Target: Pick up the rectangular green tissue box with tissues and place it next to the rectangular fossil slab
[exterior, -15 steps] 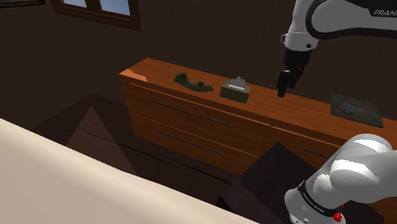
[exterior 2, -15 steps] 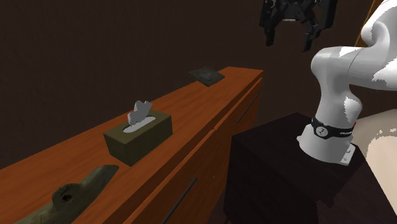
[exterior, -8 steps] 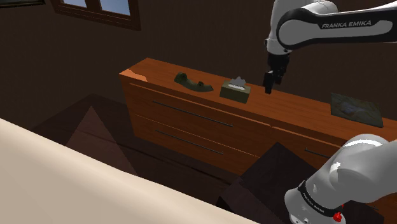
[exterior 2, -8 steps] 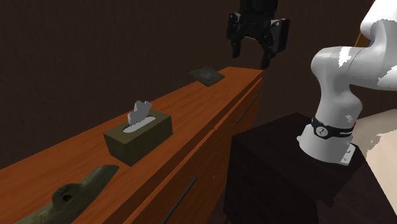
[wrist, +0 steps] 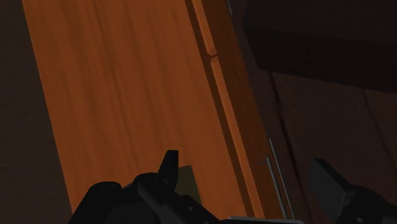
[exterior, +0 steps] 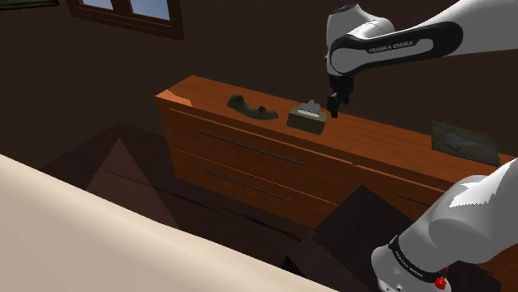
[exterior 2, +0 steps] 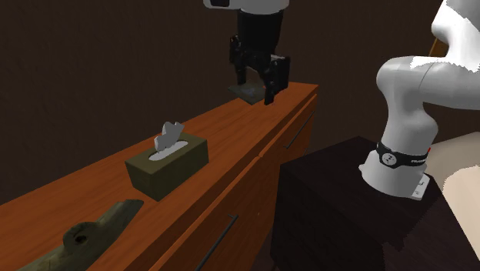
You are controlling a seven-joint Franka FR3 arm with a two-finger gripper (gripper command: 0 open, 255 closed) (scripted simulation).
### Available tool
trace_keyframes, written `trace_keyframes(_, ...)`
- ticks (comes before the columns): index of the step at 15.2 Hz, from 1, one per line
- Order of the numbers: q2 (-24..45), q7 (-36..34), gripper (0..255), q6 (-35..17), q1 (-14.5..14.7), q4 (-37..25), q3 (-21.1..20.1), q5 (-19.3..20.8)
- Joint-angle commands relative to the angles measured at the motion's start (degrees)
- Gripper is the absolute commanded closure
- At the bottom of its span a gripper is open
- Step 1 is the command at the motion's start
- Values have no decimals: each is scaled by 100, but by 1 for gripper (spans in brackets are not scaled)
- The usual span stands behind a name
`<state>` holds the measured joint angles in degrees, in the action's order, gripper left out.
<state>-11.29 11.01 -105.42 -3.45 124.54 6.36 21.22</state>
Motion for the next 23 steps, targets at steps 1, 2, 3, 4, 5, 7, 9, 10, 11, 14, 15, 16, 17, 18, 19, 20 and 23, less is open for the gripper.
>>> trace_keyframes(1,443,-10,0,-226,-16,-233,4,180)
trace_keyframes(2,651,3,0,-302,-29,-377,14,267)
trace_keyframes(3,859,15,0,-372,-42,-527,23,354)
trace_keyframes(4,1068,28,0,-437,-53,-685,33,439)
trace_keyframes(5,1277,40,0,-496,-64,-849,43,523)
trace_keyframes(7,1697,67,0,-596,-83,-1199,65,686)
trace_keyframes(9,2121,100,0,-673,-97,-1579,90,841)
trace_keyframes(10,2334,119,0,-704,-102,-1780,104,916)
trace_keyframes(11,2549,141,0,-729,-108,-1989,119,987)
trace_keyframes(14,3207,223,0,-772,-121,-2669,166,1185)
trace_keyframes(15,3290,236,0,-774,-121,-2760,174,1207)
trace_keyframes(16,3312,228,0,-838,-141,-2725,186,1218)
trace_keyframes(17,3335,221,0,-902,-161,-2693,197,1229)
trace_keyframes(18,3359,214,0,-965,-181,-2661,208,1240)
trace_keyframes(19,3384,207,0,-1027,-202,-2631,220,1251)
trace_keyframes(20,3410,199,0,-1090,-222,-2603,231,1263)
trace_keyframes(23,3480,181,0,-1249,-275,-2534,260,1293)
